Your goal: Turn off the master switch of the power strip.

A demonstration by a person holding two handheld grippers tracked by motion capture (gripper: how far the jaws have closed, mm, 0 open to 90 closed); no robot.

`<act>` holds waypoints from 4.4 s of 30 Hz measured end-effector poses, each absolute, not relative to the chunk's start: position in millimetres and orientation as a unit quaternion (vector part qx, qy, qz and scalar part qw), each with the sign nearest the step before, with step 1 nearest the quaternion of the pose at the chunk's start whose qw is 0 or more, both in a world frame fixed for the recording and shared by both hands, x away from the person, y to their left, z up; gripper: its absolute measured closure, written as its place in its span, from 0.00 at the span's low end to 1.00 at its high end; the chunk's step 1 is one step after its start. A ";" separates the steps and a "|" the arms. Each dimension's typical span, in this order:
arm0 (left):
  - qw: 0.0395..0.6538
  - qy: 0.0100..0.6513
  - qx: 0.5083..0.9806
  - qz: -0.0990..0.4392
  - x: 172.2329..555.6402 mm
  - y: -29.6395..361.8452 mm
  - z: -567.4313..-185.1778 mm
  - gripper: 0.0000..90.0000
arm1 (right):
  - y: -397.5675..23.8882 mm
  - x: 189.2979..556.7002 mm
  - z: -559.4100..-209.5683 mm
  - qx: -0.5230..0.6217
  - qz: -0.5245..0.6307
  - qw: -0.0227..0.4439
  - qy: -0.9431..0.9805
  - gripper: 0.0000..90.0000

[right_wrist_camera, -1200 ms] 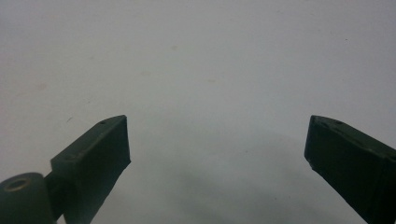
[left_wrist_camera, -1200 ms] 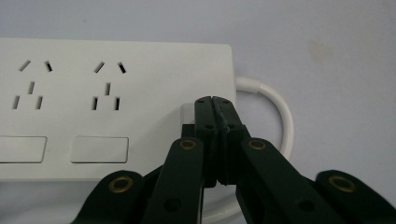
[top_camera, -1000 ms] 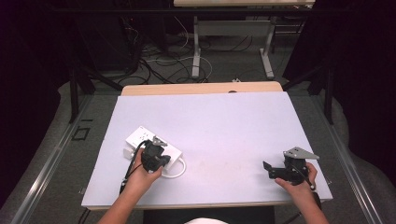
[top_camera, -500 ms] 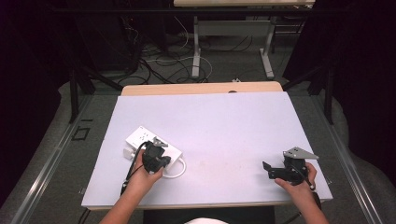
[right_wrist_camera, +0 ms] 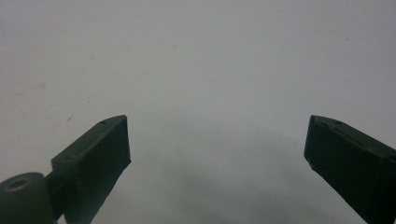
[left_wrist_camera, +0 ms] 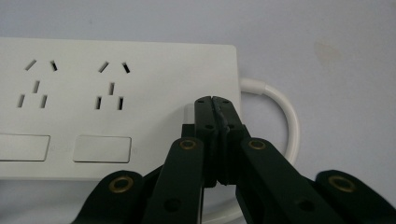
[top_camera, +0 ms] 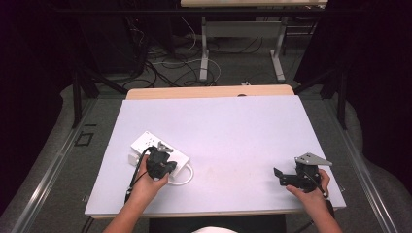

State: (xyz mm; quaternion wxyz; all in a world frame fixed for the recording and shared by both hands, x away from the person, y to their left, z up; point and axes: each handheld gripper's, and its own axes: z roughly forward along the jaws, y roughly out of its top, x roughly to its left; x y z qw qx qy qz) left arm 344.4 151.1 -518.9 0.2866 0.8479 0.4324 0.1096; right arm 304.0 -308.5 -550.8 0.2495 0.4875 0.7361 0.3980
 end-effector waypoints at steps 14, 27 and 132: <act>0.293 0.433 0.845 0.109 344.8 150.3 -518.3 1.00 | -307.6 304.3 -551.2 0.489 0.397 0.252 0.735 0.07; 0.303 0.432 0.842 0.114 345.1 152.1 -516.9 1.00 | -307.8 304.4 -551.2 0.489 0.397 0.252 0.735 0.07; 0.372 0.540 0.729 0.195 308.4 260.7 -511.9 0.02 | -310.4 303.0 -547.2 0.493 0.401 0.256 0.729 0.07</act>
